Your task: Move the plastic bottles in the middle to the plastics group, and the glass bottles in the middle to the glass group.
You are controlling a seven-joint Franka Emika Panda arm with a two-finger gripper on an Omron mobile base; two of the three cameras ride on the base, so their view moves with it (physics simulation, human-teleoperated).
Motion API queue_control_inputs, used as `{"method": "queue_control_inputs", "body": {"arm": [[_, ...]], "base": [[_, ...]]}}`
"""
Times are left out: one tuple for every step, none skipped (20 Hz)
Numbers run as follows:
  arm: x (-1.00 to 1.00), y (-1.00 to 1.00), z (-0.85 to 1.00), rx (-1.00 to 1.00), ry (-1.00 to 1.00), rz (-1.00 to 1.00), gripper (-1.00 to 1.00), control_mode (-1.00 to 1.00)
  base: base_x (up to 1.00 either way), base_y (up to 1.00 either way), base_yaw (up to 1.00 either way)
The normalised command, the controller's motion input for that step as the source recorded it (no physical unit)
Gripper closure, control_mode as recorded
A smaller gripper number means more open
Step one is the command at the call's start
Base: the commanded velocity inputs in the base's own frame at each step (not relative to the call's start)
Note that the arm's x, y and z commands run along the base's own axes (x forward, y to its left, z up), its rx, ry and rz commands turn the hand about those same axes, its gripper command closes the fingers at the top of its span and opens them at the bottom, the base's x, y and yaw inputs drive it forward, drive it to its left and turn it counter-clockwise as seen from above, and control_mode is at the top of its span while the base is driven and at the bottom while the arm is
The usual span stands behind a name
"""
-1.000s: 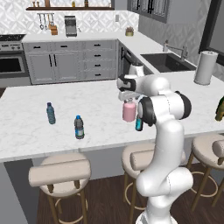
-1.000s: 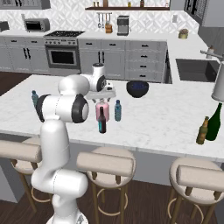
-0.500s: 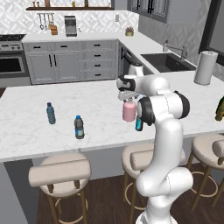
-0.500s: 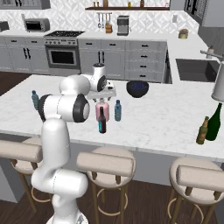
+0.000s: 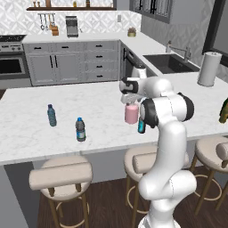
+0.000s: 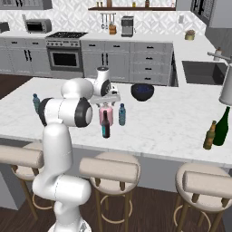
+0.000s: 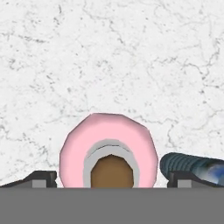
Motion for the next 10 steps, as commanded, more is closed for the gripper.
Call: {"method": "queue_control_inputs", "body": {"arm": [[0.00,0.00,-0.02,0.00,0.00,0.00,1.00,-1.00],[0.00,0.01,-0.03,0.00,0.00,0.00,1.00,-1.00],[0.00,0.00,-0.04,0.00,0.00,0.00,1.00,-1.00],[0.00,0.00,-0.04,0.00,0.00,0.00,1.00,-1.00],[0.00,0.00,-0.04,0.00,0.00,0.00,1.00,-1.00],[0.00,0.00,-0.04,0.00,0.00,0.02,1.00,-1.00],[0.00,0.00,-0.05,0.00,-0.03,0.06,1.00,-1.00],[0.00,0.00,-0.04,0.00,-0.08,0.10,1.00,-1.00],[0.00,0.00,-0.01,0.00,-0.10,0.14,1.00,-1.00],[0.00,0.00,0.00,0.00,-0.14,0.17,1.00,-1.00]], "base": [[0.00,0.00,0.00],[0.00,0.00,0.00],[0.00,0.00,0.00],[0.00,0.00,0.00],[0.00,0.00,0.00],[0.00,0.00,0.00],[0.00,0.00,0.00],[0.00,0.00,0.00],[0.00,0.00,0.00],[0.00,0.00,0.00]]}}
